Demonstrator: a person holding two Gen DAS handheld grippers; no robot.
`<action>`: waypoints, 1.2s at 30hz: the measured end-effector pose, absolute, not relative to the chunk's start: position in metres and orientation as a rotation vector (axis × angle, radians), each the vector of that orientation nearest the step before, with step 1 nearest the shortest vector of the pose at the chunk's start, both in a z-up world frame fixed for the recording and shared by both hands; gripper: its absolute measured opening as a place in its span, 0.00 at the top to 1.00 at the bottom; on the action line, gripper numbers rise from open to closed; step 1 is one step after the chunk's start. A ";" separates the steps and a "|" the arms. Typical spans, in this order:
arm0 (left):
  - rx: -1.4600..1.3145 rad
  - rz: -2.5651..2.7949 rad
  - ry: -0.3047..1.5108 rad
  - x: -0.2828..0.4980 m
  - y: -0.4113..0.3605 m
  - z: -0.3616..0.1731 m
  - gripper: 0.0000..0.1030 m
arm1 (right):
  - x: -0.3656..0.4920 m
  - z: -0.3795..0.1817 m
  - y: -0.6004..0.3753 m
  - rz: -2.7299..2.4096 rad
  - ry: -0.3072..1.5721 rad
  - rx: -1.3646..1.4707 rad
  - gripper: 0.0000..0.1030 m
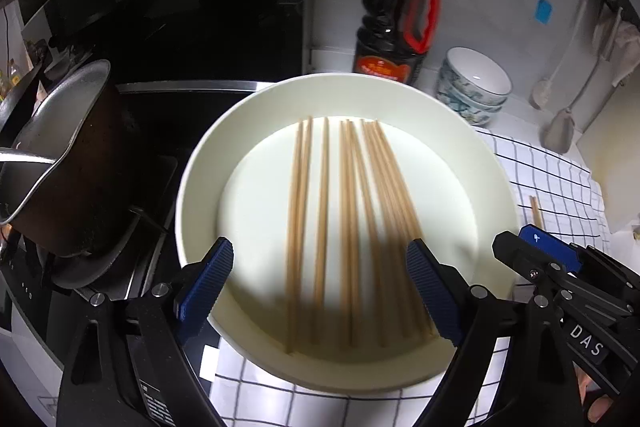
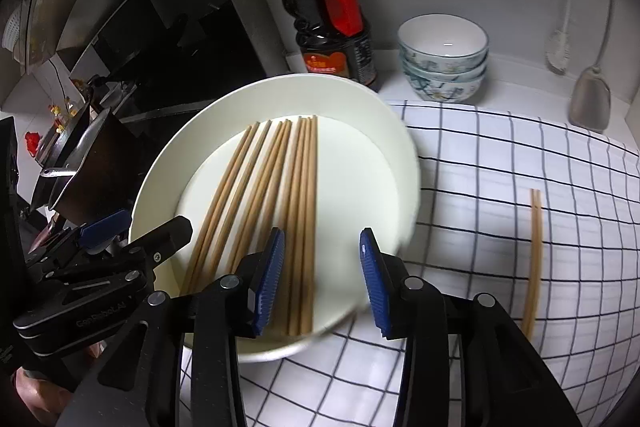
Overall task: Organize utensils
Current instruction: 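Withdraw both open grippers from the bowl back toward the last chopsticks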
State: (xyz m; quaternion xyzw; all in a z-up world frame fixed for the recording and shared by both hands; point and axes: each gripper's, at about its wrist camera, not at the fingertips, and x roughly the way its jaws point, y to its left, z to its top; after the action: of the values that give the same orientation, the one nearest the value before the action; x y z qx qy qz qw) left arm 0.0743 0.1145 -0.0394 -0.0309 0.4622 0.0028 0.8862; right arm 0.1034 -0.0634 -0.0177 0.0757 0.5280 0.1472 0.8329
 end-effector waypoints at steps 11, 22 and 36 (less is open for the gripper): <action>-0.040 -0.048 0.957 0.053 0.072 -0.034 0.16 | 0.076 -0.008 -0.111 0.250 1.100 0.173 0.58; -0.015 -0.141 0.944 0.034 0.008 -0.036 0.12 | 0.045 -0.015 -0.180 0.136 1.092 0.176 0.53; 0.007 -0.224 0.917 0.022 -0.046 -0.057 0.12 | 0.019 -0.079 -0.233 0.017 1.170 0.167 0.53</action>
State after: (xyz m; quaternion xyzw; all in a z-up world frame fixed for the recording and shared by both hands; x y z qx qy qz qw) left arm 0.0223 -0.0464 -0.0573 0.0032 0.4416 -0.1077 0.8907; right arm 0.0192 -0.2330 -0.0788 0.0788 0.5514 0.0079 0.8305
